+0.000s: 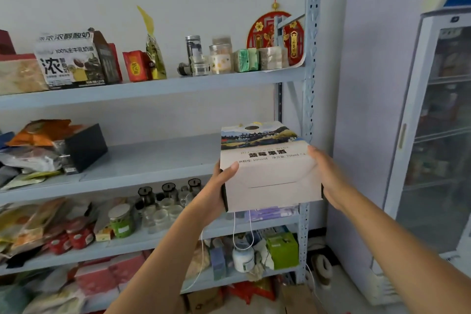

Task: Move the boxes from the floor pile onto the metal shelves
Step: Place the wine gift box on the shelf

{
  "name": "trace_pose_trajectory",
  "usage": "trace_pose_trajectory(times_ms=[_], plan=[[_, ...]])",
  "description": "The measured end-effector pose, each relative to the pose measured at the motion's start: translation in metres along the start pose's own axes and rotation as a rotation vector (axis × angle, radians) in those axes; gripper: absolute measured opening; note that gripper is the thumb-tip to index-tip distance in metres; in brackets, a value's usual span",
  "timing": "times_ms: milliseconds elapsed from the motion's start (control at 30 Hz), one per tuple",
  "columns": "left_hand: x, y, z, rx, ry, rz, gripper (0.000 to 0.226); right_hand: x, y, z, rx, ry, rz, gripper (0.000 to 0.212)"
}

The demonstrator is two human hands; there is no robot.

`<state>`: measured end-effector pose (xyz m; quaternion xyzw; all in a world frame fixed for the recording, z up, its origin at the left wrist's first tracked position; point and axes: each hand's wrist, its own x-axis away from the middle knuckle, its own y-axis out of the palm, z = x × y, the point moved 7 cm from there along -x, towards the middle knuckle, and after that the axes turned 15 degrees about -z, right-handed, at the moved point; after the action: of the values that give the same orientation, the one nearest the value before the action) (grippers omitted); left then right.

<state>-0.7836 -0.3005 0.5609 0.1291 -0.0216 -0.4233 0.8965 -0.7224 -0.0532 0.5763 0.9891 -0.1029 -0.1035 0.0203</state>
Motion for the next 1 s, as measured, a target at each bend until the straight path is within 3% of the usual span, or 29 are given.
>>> trace_pose_trajectory(times_ms=[133,267,367,500,633,833,900,1000], plan=[[-0.029,-0.027,0.0,-0.043,-0.006,0.031,0.073,-0.039,-0.001,0.011,0.022,-0.023,0.001,0.03],[-0.061,-0.053,0.005,-0.101,0.007,0.077,0.078,-0.073,-0.001,0.018,0.107,-0.019,-0.081,0.061],[-0.086,-0.066,0.012,-0.134,0.044,0.118,0.08,-0.092,-0.001,0.015,0.2,-0.022,-0.129,0.059],[-0.123,-0.08,0.013,-0.141,0.053,0.161,0.085,-0.128,-0.016,0.018,0.275,-0.033,-0.134,0.081],[-0.167,-0.094,-0.002,-0.125,0.032,0.154,0.086,-0.166,-0.035,0.021,0.391,-0.039,-0.129,0.052],[-0.249,-0.11,-0.024,-0.124,0.052,0.151,0.071,-0.24,-0.077,0.046,0.607,-0.047,-0.147,0.037],[-0.275,-0.115,-0.032,-0.189,0.039,0.134,0.072,-0.262,-0.082,0.057,0.821,-0.074,-0.163,0.036],[-0.309,-0.121,-0.047,-0.25,0.047,0.161,0.052,-0.29,-0.07,0.074,1.217,-0.126,-0.23,0.038]])
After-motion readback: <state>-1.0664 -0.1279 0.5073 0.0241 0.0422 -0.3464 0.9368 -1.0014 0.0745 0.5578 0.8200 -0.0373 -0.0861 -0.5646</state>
